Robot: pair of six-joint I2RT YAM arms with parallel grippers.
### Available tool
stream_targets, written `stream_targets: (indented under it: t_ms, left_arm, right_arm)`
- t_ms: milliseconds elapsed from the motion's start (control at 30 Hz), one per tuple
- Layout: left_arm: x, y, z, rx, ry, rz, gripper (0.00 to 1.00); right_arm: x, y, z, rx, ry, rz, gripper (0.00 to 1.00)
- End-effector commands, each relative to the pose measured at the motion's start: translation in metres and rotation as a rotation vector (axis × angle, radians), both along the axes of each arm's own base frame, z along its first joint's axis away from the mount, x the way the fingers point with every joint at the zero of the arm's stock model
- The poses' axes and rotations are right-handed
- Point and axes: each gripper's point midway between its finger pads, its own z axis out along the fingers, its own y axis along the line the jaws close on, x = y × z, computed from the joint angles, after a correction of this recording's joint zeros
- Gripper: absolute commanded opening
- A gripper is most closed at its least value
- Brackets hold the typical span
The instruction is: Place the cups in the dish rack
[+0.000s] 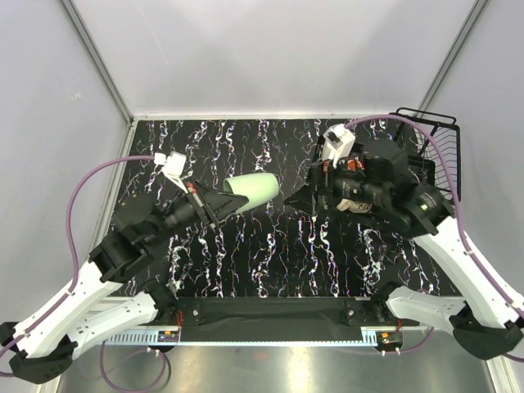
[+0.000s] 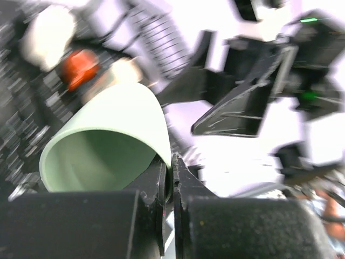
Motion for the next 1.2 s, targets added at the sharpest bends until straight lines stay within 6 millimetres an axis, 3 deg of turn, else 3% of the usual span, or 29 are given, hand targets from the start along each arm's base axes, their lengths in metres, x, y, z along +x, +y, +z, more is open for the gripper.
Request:
stream_targets:
  t_ms: [0,67,200,367,833,933,1167]
  left_arm:
    - [-0.035,-0.006,0.067,-0.196,-0.247,-0.18,0.0]
    - [-0.041,-0.009,0.07,-0.219,-0.263,-0.216,0.0]
    - [-0.06,-0.008,0.09,-0.309,-0.323,-0.302,0.0]
    - [-0.062,-0.013,0.088,-0.351,-0.29,-0.342,0.0]
    - [-0.069,-0.021,0.085,-0.488,-0.214,-0.44,0.0]
    - [-0.069,-0.022,0.085,-0.49,-0.212,-0.451,0.0]
    - [-0.067,-0.026,0.078,-0.482,-0.189,-0.454,0.0]
  right_arm:
    - [-0.033,0.005,0.041,0.089,-0.12,0.19,1.0]
    - [-0.048,0.011,0.061,0.17,-0.16,0.275,1.0]
    - [-0.064,0.016,0.075,0.255,-0.186,0.362,1.0]
    - [-0.076,0.021,0.093,0.341,-0.209,0.433,1.0]
    - [-0.075,0.032,0.091,0.391,-0.172,0.475,1.0]
    - [-0.074,0.031,0.09,0.394,-0.175,0.471,0.94]
    - [-0.074,0.032,0.091,0.406,-0.175,0.475,0.6]
